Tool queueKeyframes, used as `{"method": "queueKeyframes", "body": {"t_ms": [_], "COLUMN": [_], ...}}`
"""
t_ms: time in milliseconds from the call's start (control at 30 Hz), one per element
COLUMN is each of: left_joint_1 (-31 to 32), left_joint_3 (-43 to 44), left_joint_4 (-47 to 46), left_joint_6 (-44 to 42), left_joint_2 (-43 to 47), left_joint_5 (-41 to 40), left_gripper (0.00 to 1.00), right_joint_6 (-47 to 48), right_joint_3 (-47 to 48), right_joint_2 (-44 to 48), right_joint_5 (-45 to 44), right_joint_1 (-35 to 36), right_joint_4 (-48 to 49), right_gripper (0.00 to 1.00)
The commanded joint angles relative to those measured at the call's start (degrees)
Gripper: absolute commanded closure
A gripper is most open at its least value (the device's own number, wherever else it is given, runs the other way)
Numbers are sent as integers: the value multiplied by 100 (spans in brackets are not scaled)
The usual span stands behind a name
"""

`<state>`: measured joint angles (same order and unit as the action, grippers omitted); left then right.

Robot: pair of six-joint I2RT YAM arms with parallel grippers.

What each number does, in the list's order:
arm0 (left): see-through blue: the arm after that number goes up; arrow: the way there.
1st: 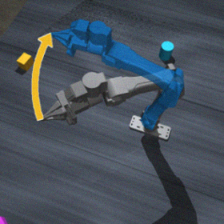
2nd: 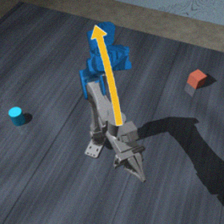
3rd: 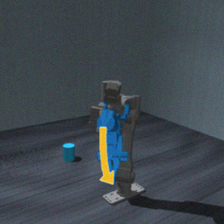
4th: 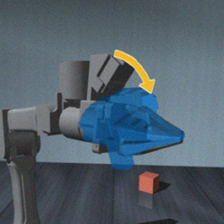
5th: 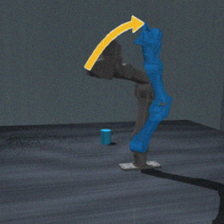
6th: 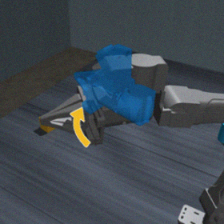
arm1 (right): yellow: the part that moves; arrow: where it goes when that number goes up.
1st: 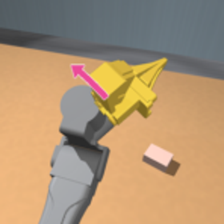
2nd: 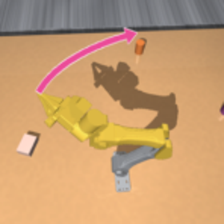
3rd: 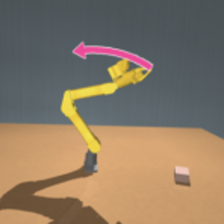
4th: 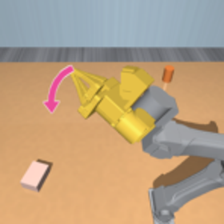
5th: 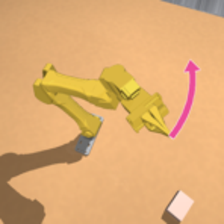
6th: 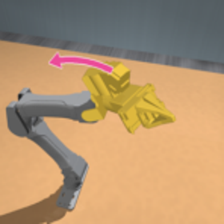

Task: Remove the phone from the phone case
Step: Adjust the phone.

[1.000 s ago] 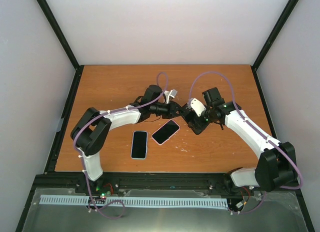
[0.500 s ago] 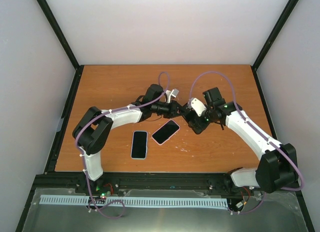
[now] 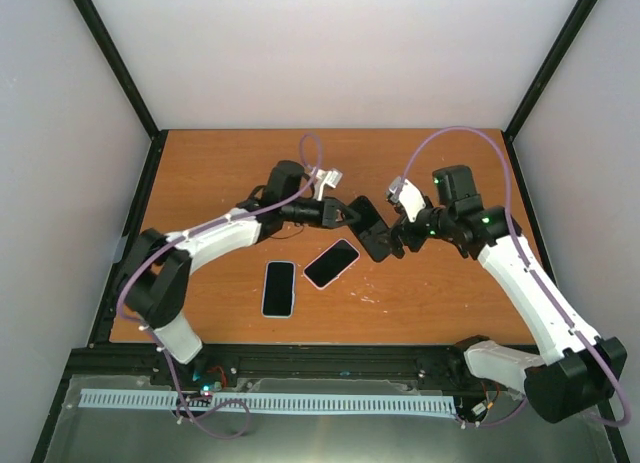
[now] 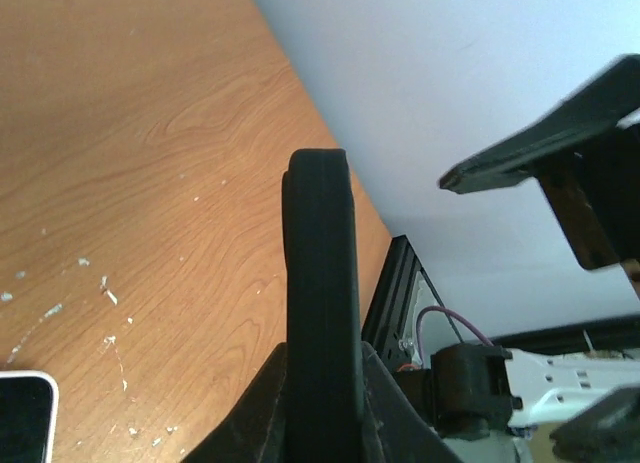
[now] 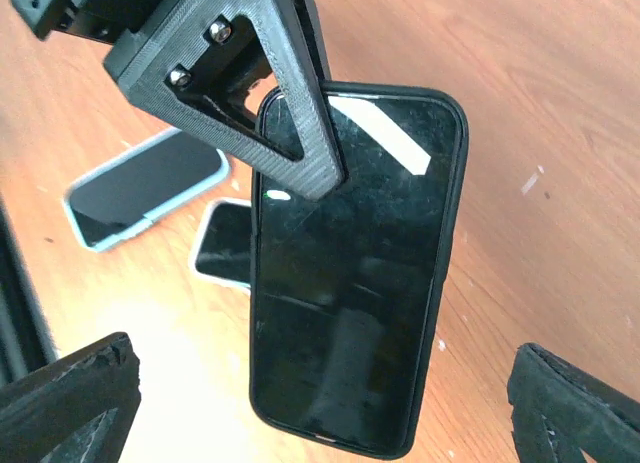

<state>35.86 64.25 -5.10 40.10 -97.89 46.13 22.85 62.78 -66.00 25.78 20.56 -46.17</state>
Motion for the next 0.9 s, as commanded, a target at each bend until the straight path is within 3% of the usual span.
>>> {"method": "queueKeyframes", "body": {"t_ms": [0, 200, 467, 867], "left_joint_1": [-105, -170, -278, -404], "left_joint_3": [-175, -725, -467, 685], "left_joint_4": [-99, -172, 544, 1870], "left_joint_6": [-970, -1726, -2804, -3777], "left_joint_2": [944, 1931, 2882, 2491], "left_joint_5": [527, 1043, 1397, 2596], "left_gripper": [100, 99, 100, 100], "right_joint_6": [-107, 174, 476, 2743], "right_joint_3": [329, 1118, 1656, 929], "right_joint_2": [265, 387, 309, 560], "right_joint_5": [1313, 2576, 3447, 4071], "right_joint_1": [-156, -175, -186, -188], "right_joint_4": [-376, -1085, -1661, -3296], "right_gripper": [2, 3, 8, 34]}}
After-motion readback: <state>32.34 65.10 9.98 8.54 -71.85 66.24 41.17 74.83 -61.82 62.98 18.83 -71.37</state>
